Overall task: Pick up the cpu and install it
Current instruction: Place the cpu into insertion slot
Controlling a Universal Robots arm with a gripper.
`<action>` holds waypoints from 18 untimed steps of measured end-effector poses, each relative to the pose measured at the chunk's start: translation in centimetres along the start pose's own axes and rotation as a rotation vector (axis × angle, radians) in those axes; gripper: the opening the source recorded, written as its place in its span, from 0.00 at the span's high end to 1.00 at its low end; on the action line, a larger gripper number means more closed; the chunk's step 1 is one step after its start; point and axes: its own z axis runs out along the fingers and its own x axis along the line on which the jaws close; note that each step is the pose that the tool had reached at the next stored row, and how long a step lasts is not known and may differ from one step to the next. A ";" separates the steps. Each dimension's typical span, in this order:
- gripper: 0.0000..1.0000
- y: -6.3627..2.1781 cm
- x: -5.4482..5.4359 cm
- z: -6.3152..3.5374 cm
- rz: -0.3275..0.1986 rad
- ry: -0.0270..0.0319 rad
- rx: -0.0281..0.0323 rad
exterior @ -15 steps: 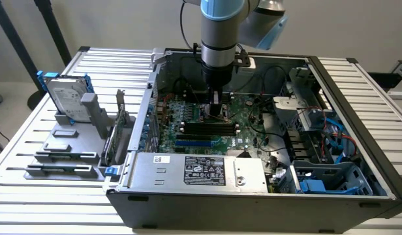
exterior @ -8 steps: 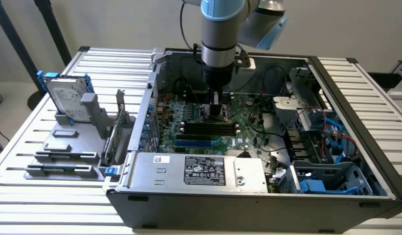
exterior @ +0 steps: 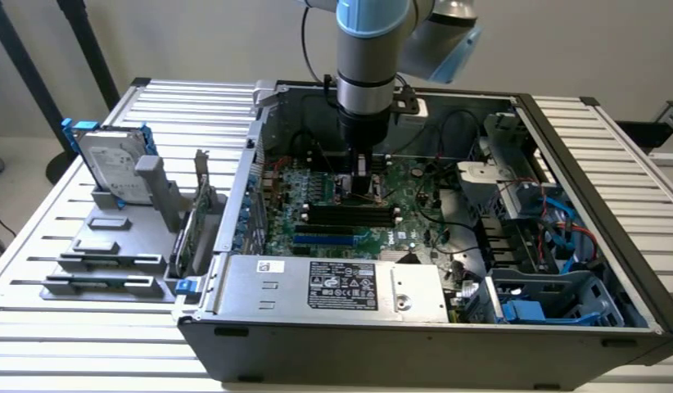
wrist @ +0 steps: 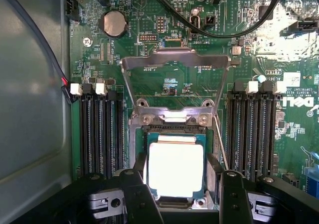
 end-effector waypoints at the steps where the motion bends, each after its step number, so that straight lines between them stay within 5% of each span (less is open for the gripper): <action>1: 0.45 0.01 0.0 0.01 0.000 0.0001 0.0000; 18: 0.45 0.03 0.1 0.38 -0.001 -0.0015 -0.0001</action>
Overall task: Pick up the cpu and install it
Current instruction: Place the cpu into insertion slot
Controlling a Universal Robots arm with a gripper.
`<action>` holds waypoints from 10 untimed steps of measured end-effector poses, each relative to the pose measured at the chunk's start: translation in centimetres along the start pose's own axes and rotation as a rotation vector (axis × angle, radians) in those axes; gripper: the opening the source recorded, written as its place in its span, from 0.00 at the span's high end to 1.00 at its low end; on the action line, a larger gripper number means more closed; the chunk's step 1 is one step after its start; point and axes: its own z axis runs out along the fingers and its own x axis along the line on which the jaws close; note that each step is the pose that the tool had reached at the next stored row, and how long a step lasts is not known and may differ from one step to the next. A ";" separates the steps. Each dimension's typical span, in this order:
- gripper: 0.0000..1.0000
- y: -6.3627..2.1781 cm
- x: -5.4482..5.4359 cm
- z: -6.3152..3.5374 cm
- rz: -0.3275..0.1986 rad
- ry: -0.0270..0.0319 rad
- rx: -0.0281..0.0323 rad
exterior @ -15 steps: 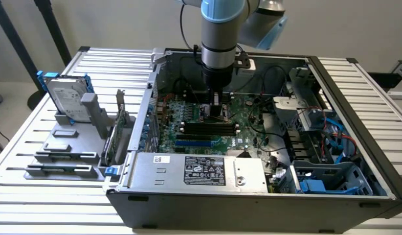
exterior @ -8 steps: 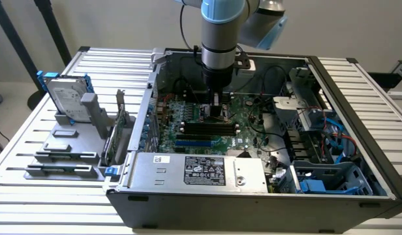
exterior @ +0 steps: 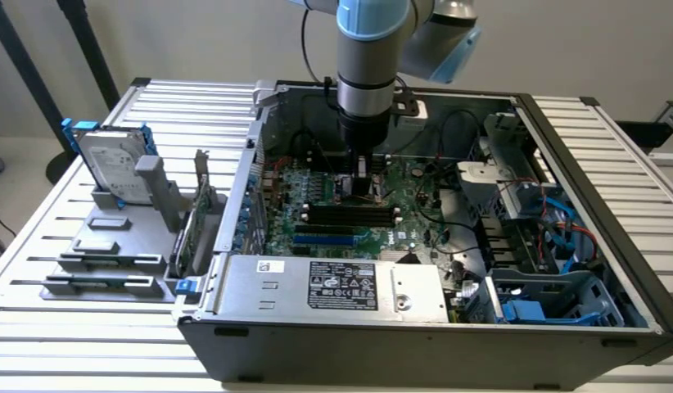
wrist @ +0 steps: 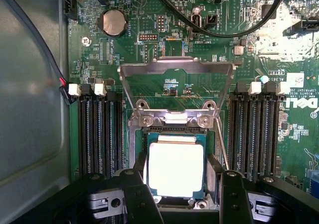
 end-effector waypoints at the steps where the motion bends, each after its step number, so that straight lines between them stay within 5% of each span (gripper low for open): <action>1: 0.45 0.00 0.0 0.02 0.000 -0.0001 0.0000; 10: 0.45 -0.01 0.0 0.17 -0.004 -0.0013 0.0002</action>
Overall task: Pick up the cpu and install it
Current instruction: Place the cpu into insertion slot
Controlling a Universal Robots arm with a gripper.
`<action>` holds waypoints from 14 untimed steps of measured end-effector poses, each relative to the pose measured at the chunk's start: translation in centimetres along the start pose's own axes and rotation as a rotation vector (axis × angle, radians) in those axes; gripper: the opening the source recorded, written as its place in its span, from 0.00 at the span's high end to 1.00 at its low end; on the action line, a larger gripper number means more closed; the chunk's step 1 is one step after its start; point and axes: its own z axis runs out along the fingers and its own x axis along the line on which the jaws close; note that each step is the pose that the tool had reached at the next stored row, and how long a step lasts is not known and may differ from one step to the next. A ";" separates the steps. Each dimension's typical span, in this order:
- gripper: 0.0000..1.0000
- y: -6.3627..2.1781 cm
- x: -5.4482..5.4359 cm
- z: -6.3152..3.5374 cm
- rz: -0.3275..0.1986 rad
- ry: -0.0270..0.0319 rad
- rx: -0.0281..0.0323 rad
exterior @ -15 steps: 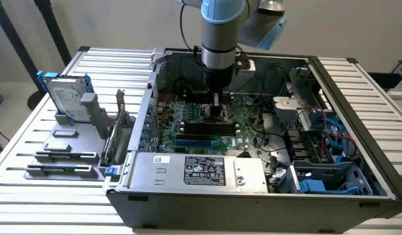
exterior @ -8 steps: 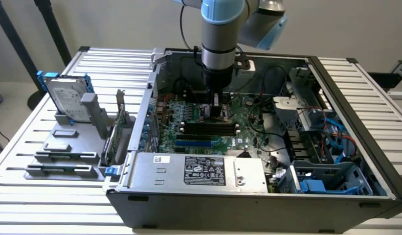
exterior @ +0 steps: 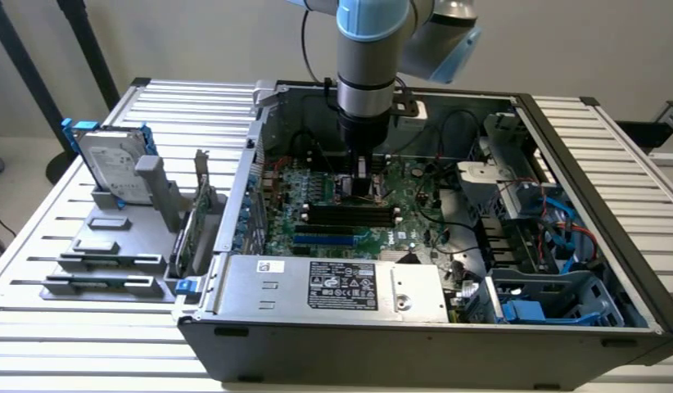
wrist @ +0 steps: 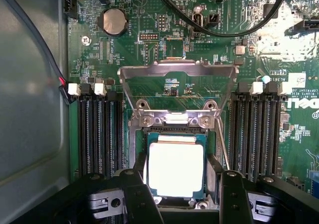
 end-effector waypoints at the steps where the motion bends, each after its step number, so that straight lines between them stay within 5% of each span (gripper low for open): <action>1: 0.45 0.00 0.0 0.02 -0.001 0.0000 0.0000; 14: 0.45 -0.01 0.0 0.14 -0.011 -0.0031 0.0005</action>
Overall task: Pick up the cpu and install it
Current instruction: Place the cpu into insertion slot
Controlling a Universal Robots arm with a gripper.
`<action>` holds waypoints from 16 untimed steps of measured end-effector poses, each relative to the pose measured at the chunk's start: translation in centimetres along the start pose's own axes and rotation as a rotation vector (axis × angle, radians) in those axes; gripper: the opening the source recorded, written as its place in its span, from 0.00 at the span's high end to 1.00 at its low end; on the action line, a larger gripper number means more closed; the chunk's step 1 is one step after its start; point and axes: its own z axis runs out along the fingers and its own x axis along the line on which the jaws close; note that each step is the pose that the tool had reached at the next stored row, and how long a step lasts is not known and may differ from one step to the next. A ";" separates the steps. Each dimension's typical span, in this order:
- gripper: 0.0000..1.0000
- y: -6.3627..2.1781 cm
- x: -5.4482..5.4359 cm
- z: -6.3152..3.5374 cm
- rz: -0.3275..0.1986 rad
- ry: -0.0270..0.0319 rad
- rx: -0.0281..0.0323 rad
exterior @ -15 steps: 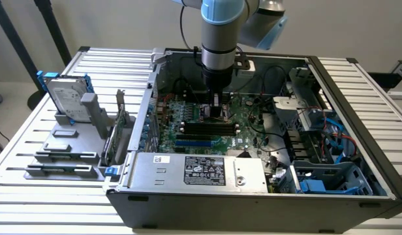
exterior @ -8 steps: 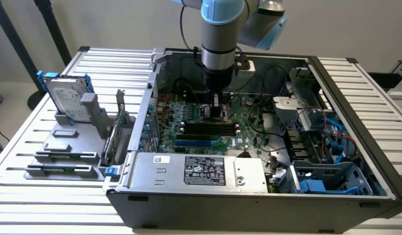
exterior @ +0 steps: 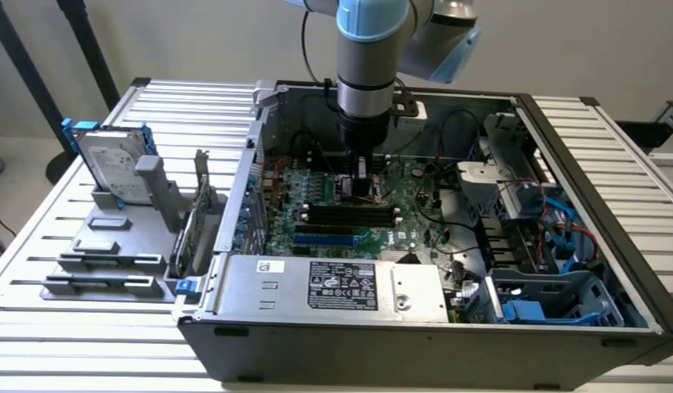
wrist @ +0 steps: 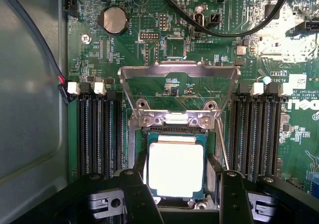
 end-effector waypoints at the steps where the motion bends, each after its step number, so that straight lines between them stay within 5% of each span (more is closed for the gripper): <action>1: 0.45 0.00 0.0 0.01 -0.001 0.0001 0.0000; 16: 0.38 0.01 0.0 -0.04 -0.007 0.0002 0.0005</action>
